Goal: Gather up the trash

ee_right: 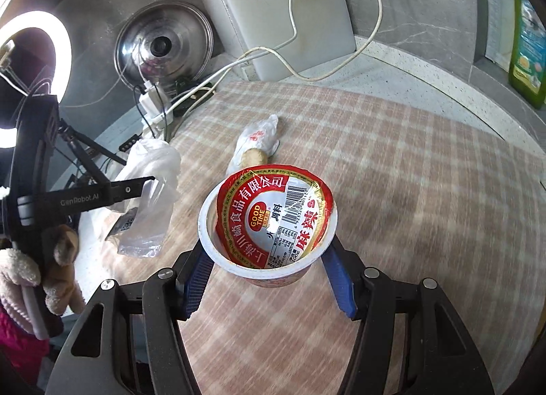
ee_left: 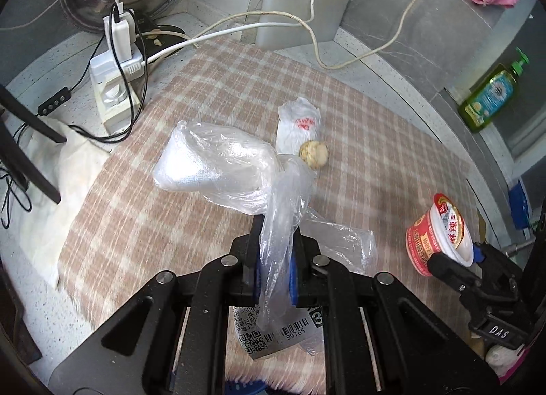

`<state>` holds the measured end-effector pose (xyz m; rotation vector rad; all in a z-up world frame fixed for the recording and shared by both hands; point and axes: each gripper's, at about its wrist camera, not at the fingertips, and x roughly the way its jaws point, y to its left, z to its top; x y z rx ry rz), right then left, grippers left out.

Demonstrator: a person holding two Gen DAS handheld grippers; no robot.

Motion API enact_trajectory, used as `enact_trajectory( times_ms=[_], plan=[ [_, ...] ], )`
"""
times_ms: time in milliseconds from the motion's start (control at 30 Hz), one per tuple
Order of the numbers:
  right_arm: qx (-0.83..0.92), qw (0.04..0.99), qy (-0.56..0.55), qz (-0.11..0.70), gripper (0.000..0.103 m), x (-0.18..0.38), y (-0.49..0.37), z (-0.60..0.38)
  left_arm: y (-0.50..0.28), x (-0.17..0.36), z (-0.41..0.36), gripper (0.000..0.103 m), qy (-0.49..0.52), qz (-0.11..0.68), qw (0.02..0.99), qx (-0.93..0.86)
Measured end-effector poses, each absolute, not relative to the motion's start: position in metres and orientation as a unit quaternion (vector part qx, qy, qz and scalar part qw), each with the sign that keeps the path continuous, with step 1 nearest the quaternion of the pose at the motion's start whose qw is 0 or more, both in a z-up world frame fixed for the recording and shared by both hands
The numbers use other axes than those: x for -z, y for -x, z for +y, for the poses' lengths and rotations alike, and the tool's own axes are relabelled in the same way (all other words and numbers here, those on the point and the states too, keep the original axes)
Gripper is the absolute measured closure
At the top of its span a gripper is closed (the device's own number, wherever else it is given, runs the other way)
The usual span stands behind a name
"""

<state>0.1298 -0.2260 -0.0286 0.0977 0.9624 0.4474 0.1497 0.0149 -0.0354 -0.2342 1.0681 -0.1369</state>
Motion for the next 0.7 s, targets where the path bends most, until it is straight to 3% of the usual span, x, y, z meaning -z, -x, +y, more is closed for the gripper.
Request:
enact_trajectory(
  times_ms=[700],
  plan=[
    [-0.204,0.856,-0.076,0.469,0.042,0.027,-0.019,-0.186,-0.022,0.056,0.043,0.093,0.095,0.524,0.841,0.091]
  ],
)
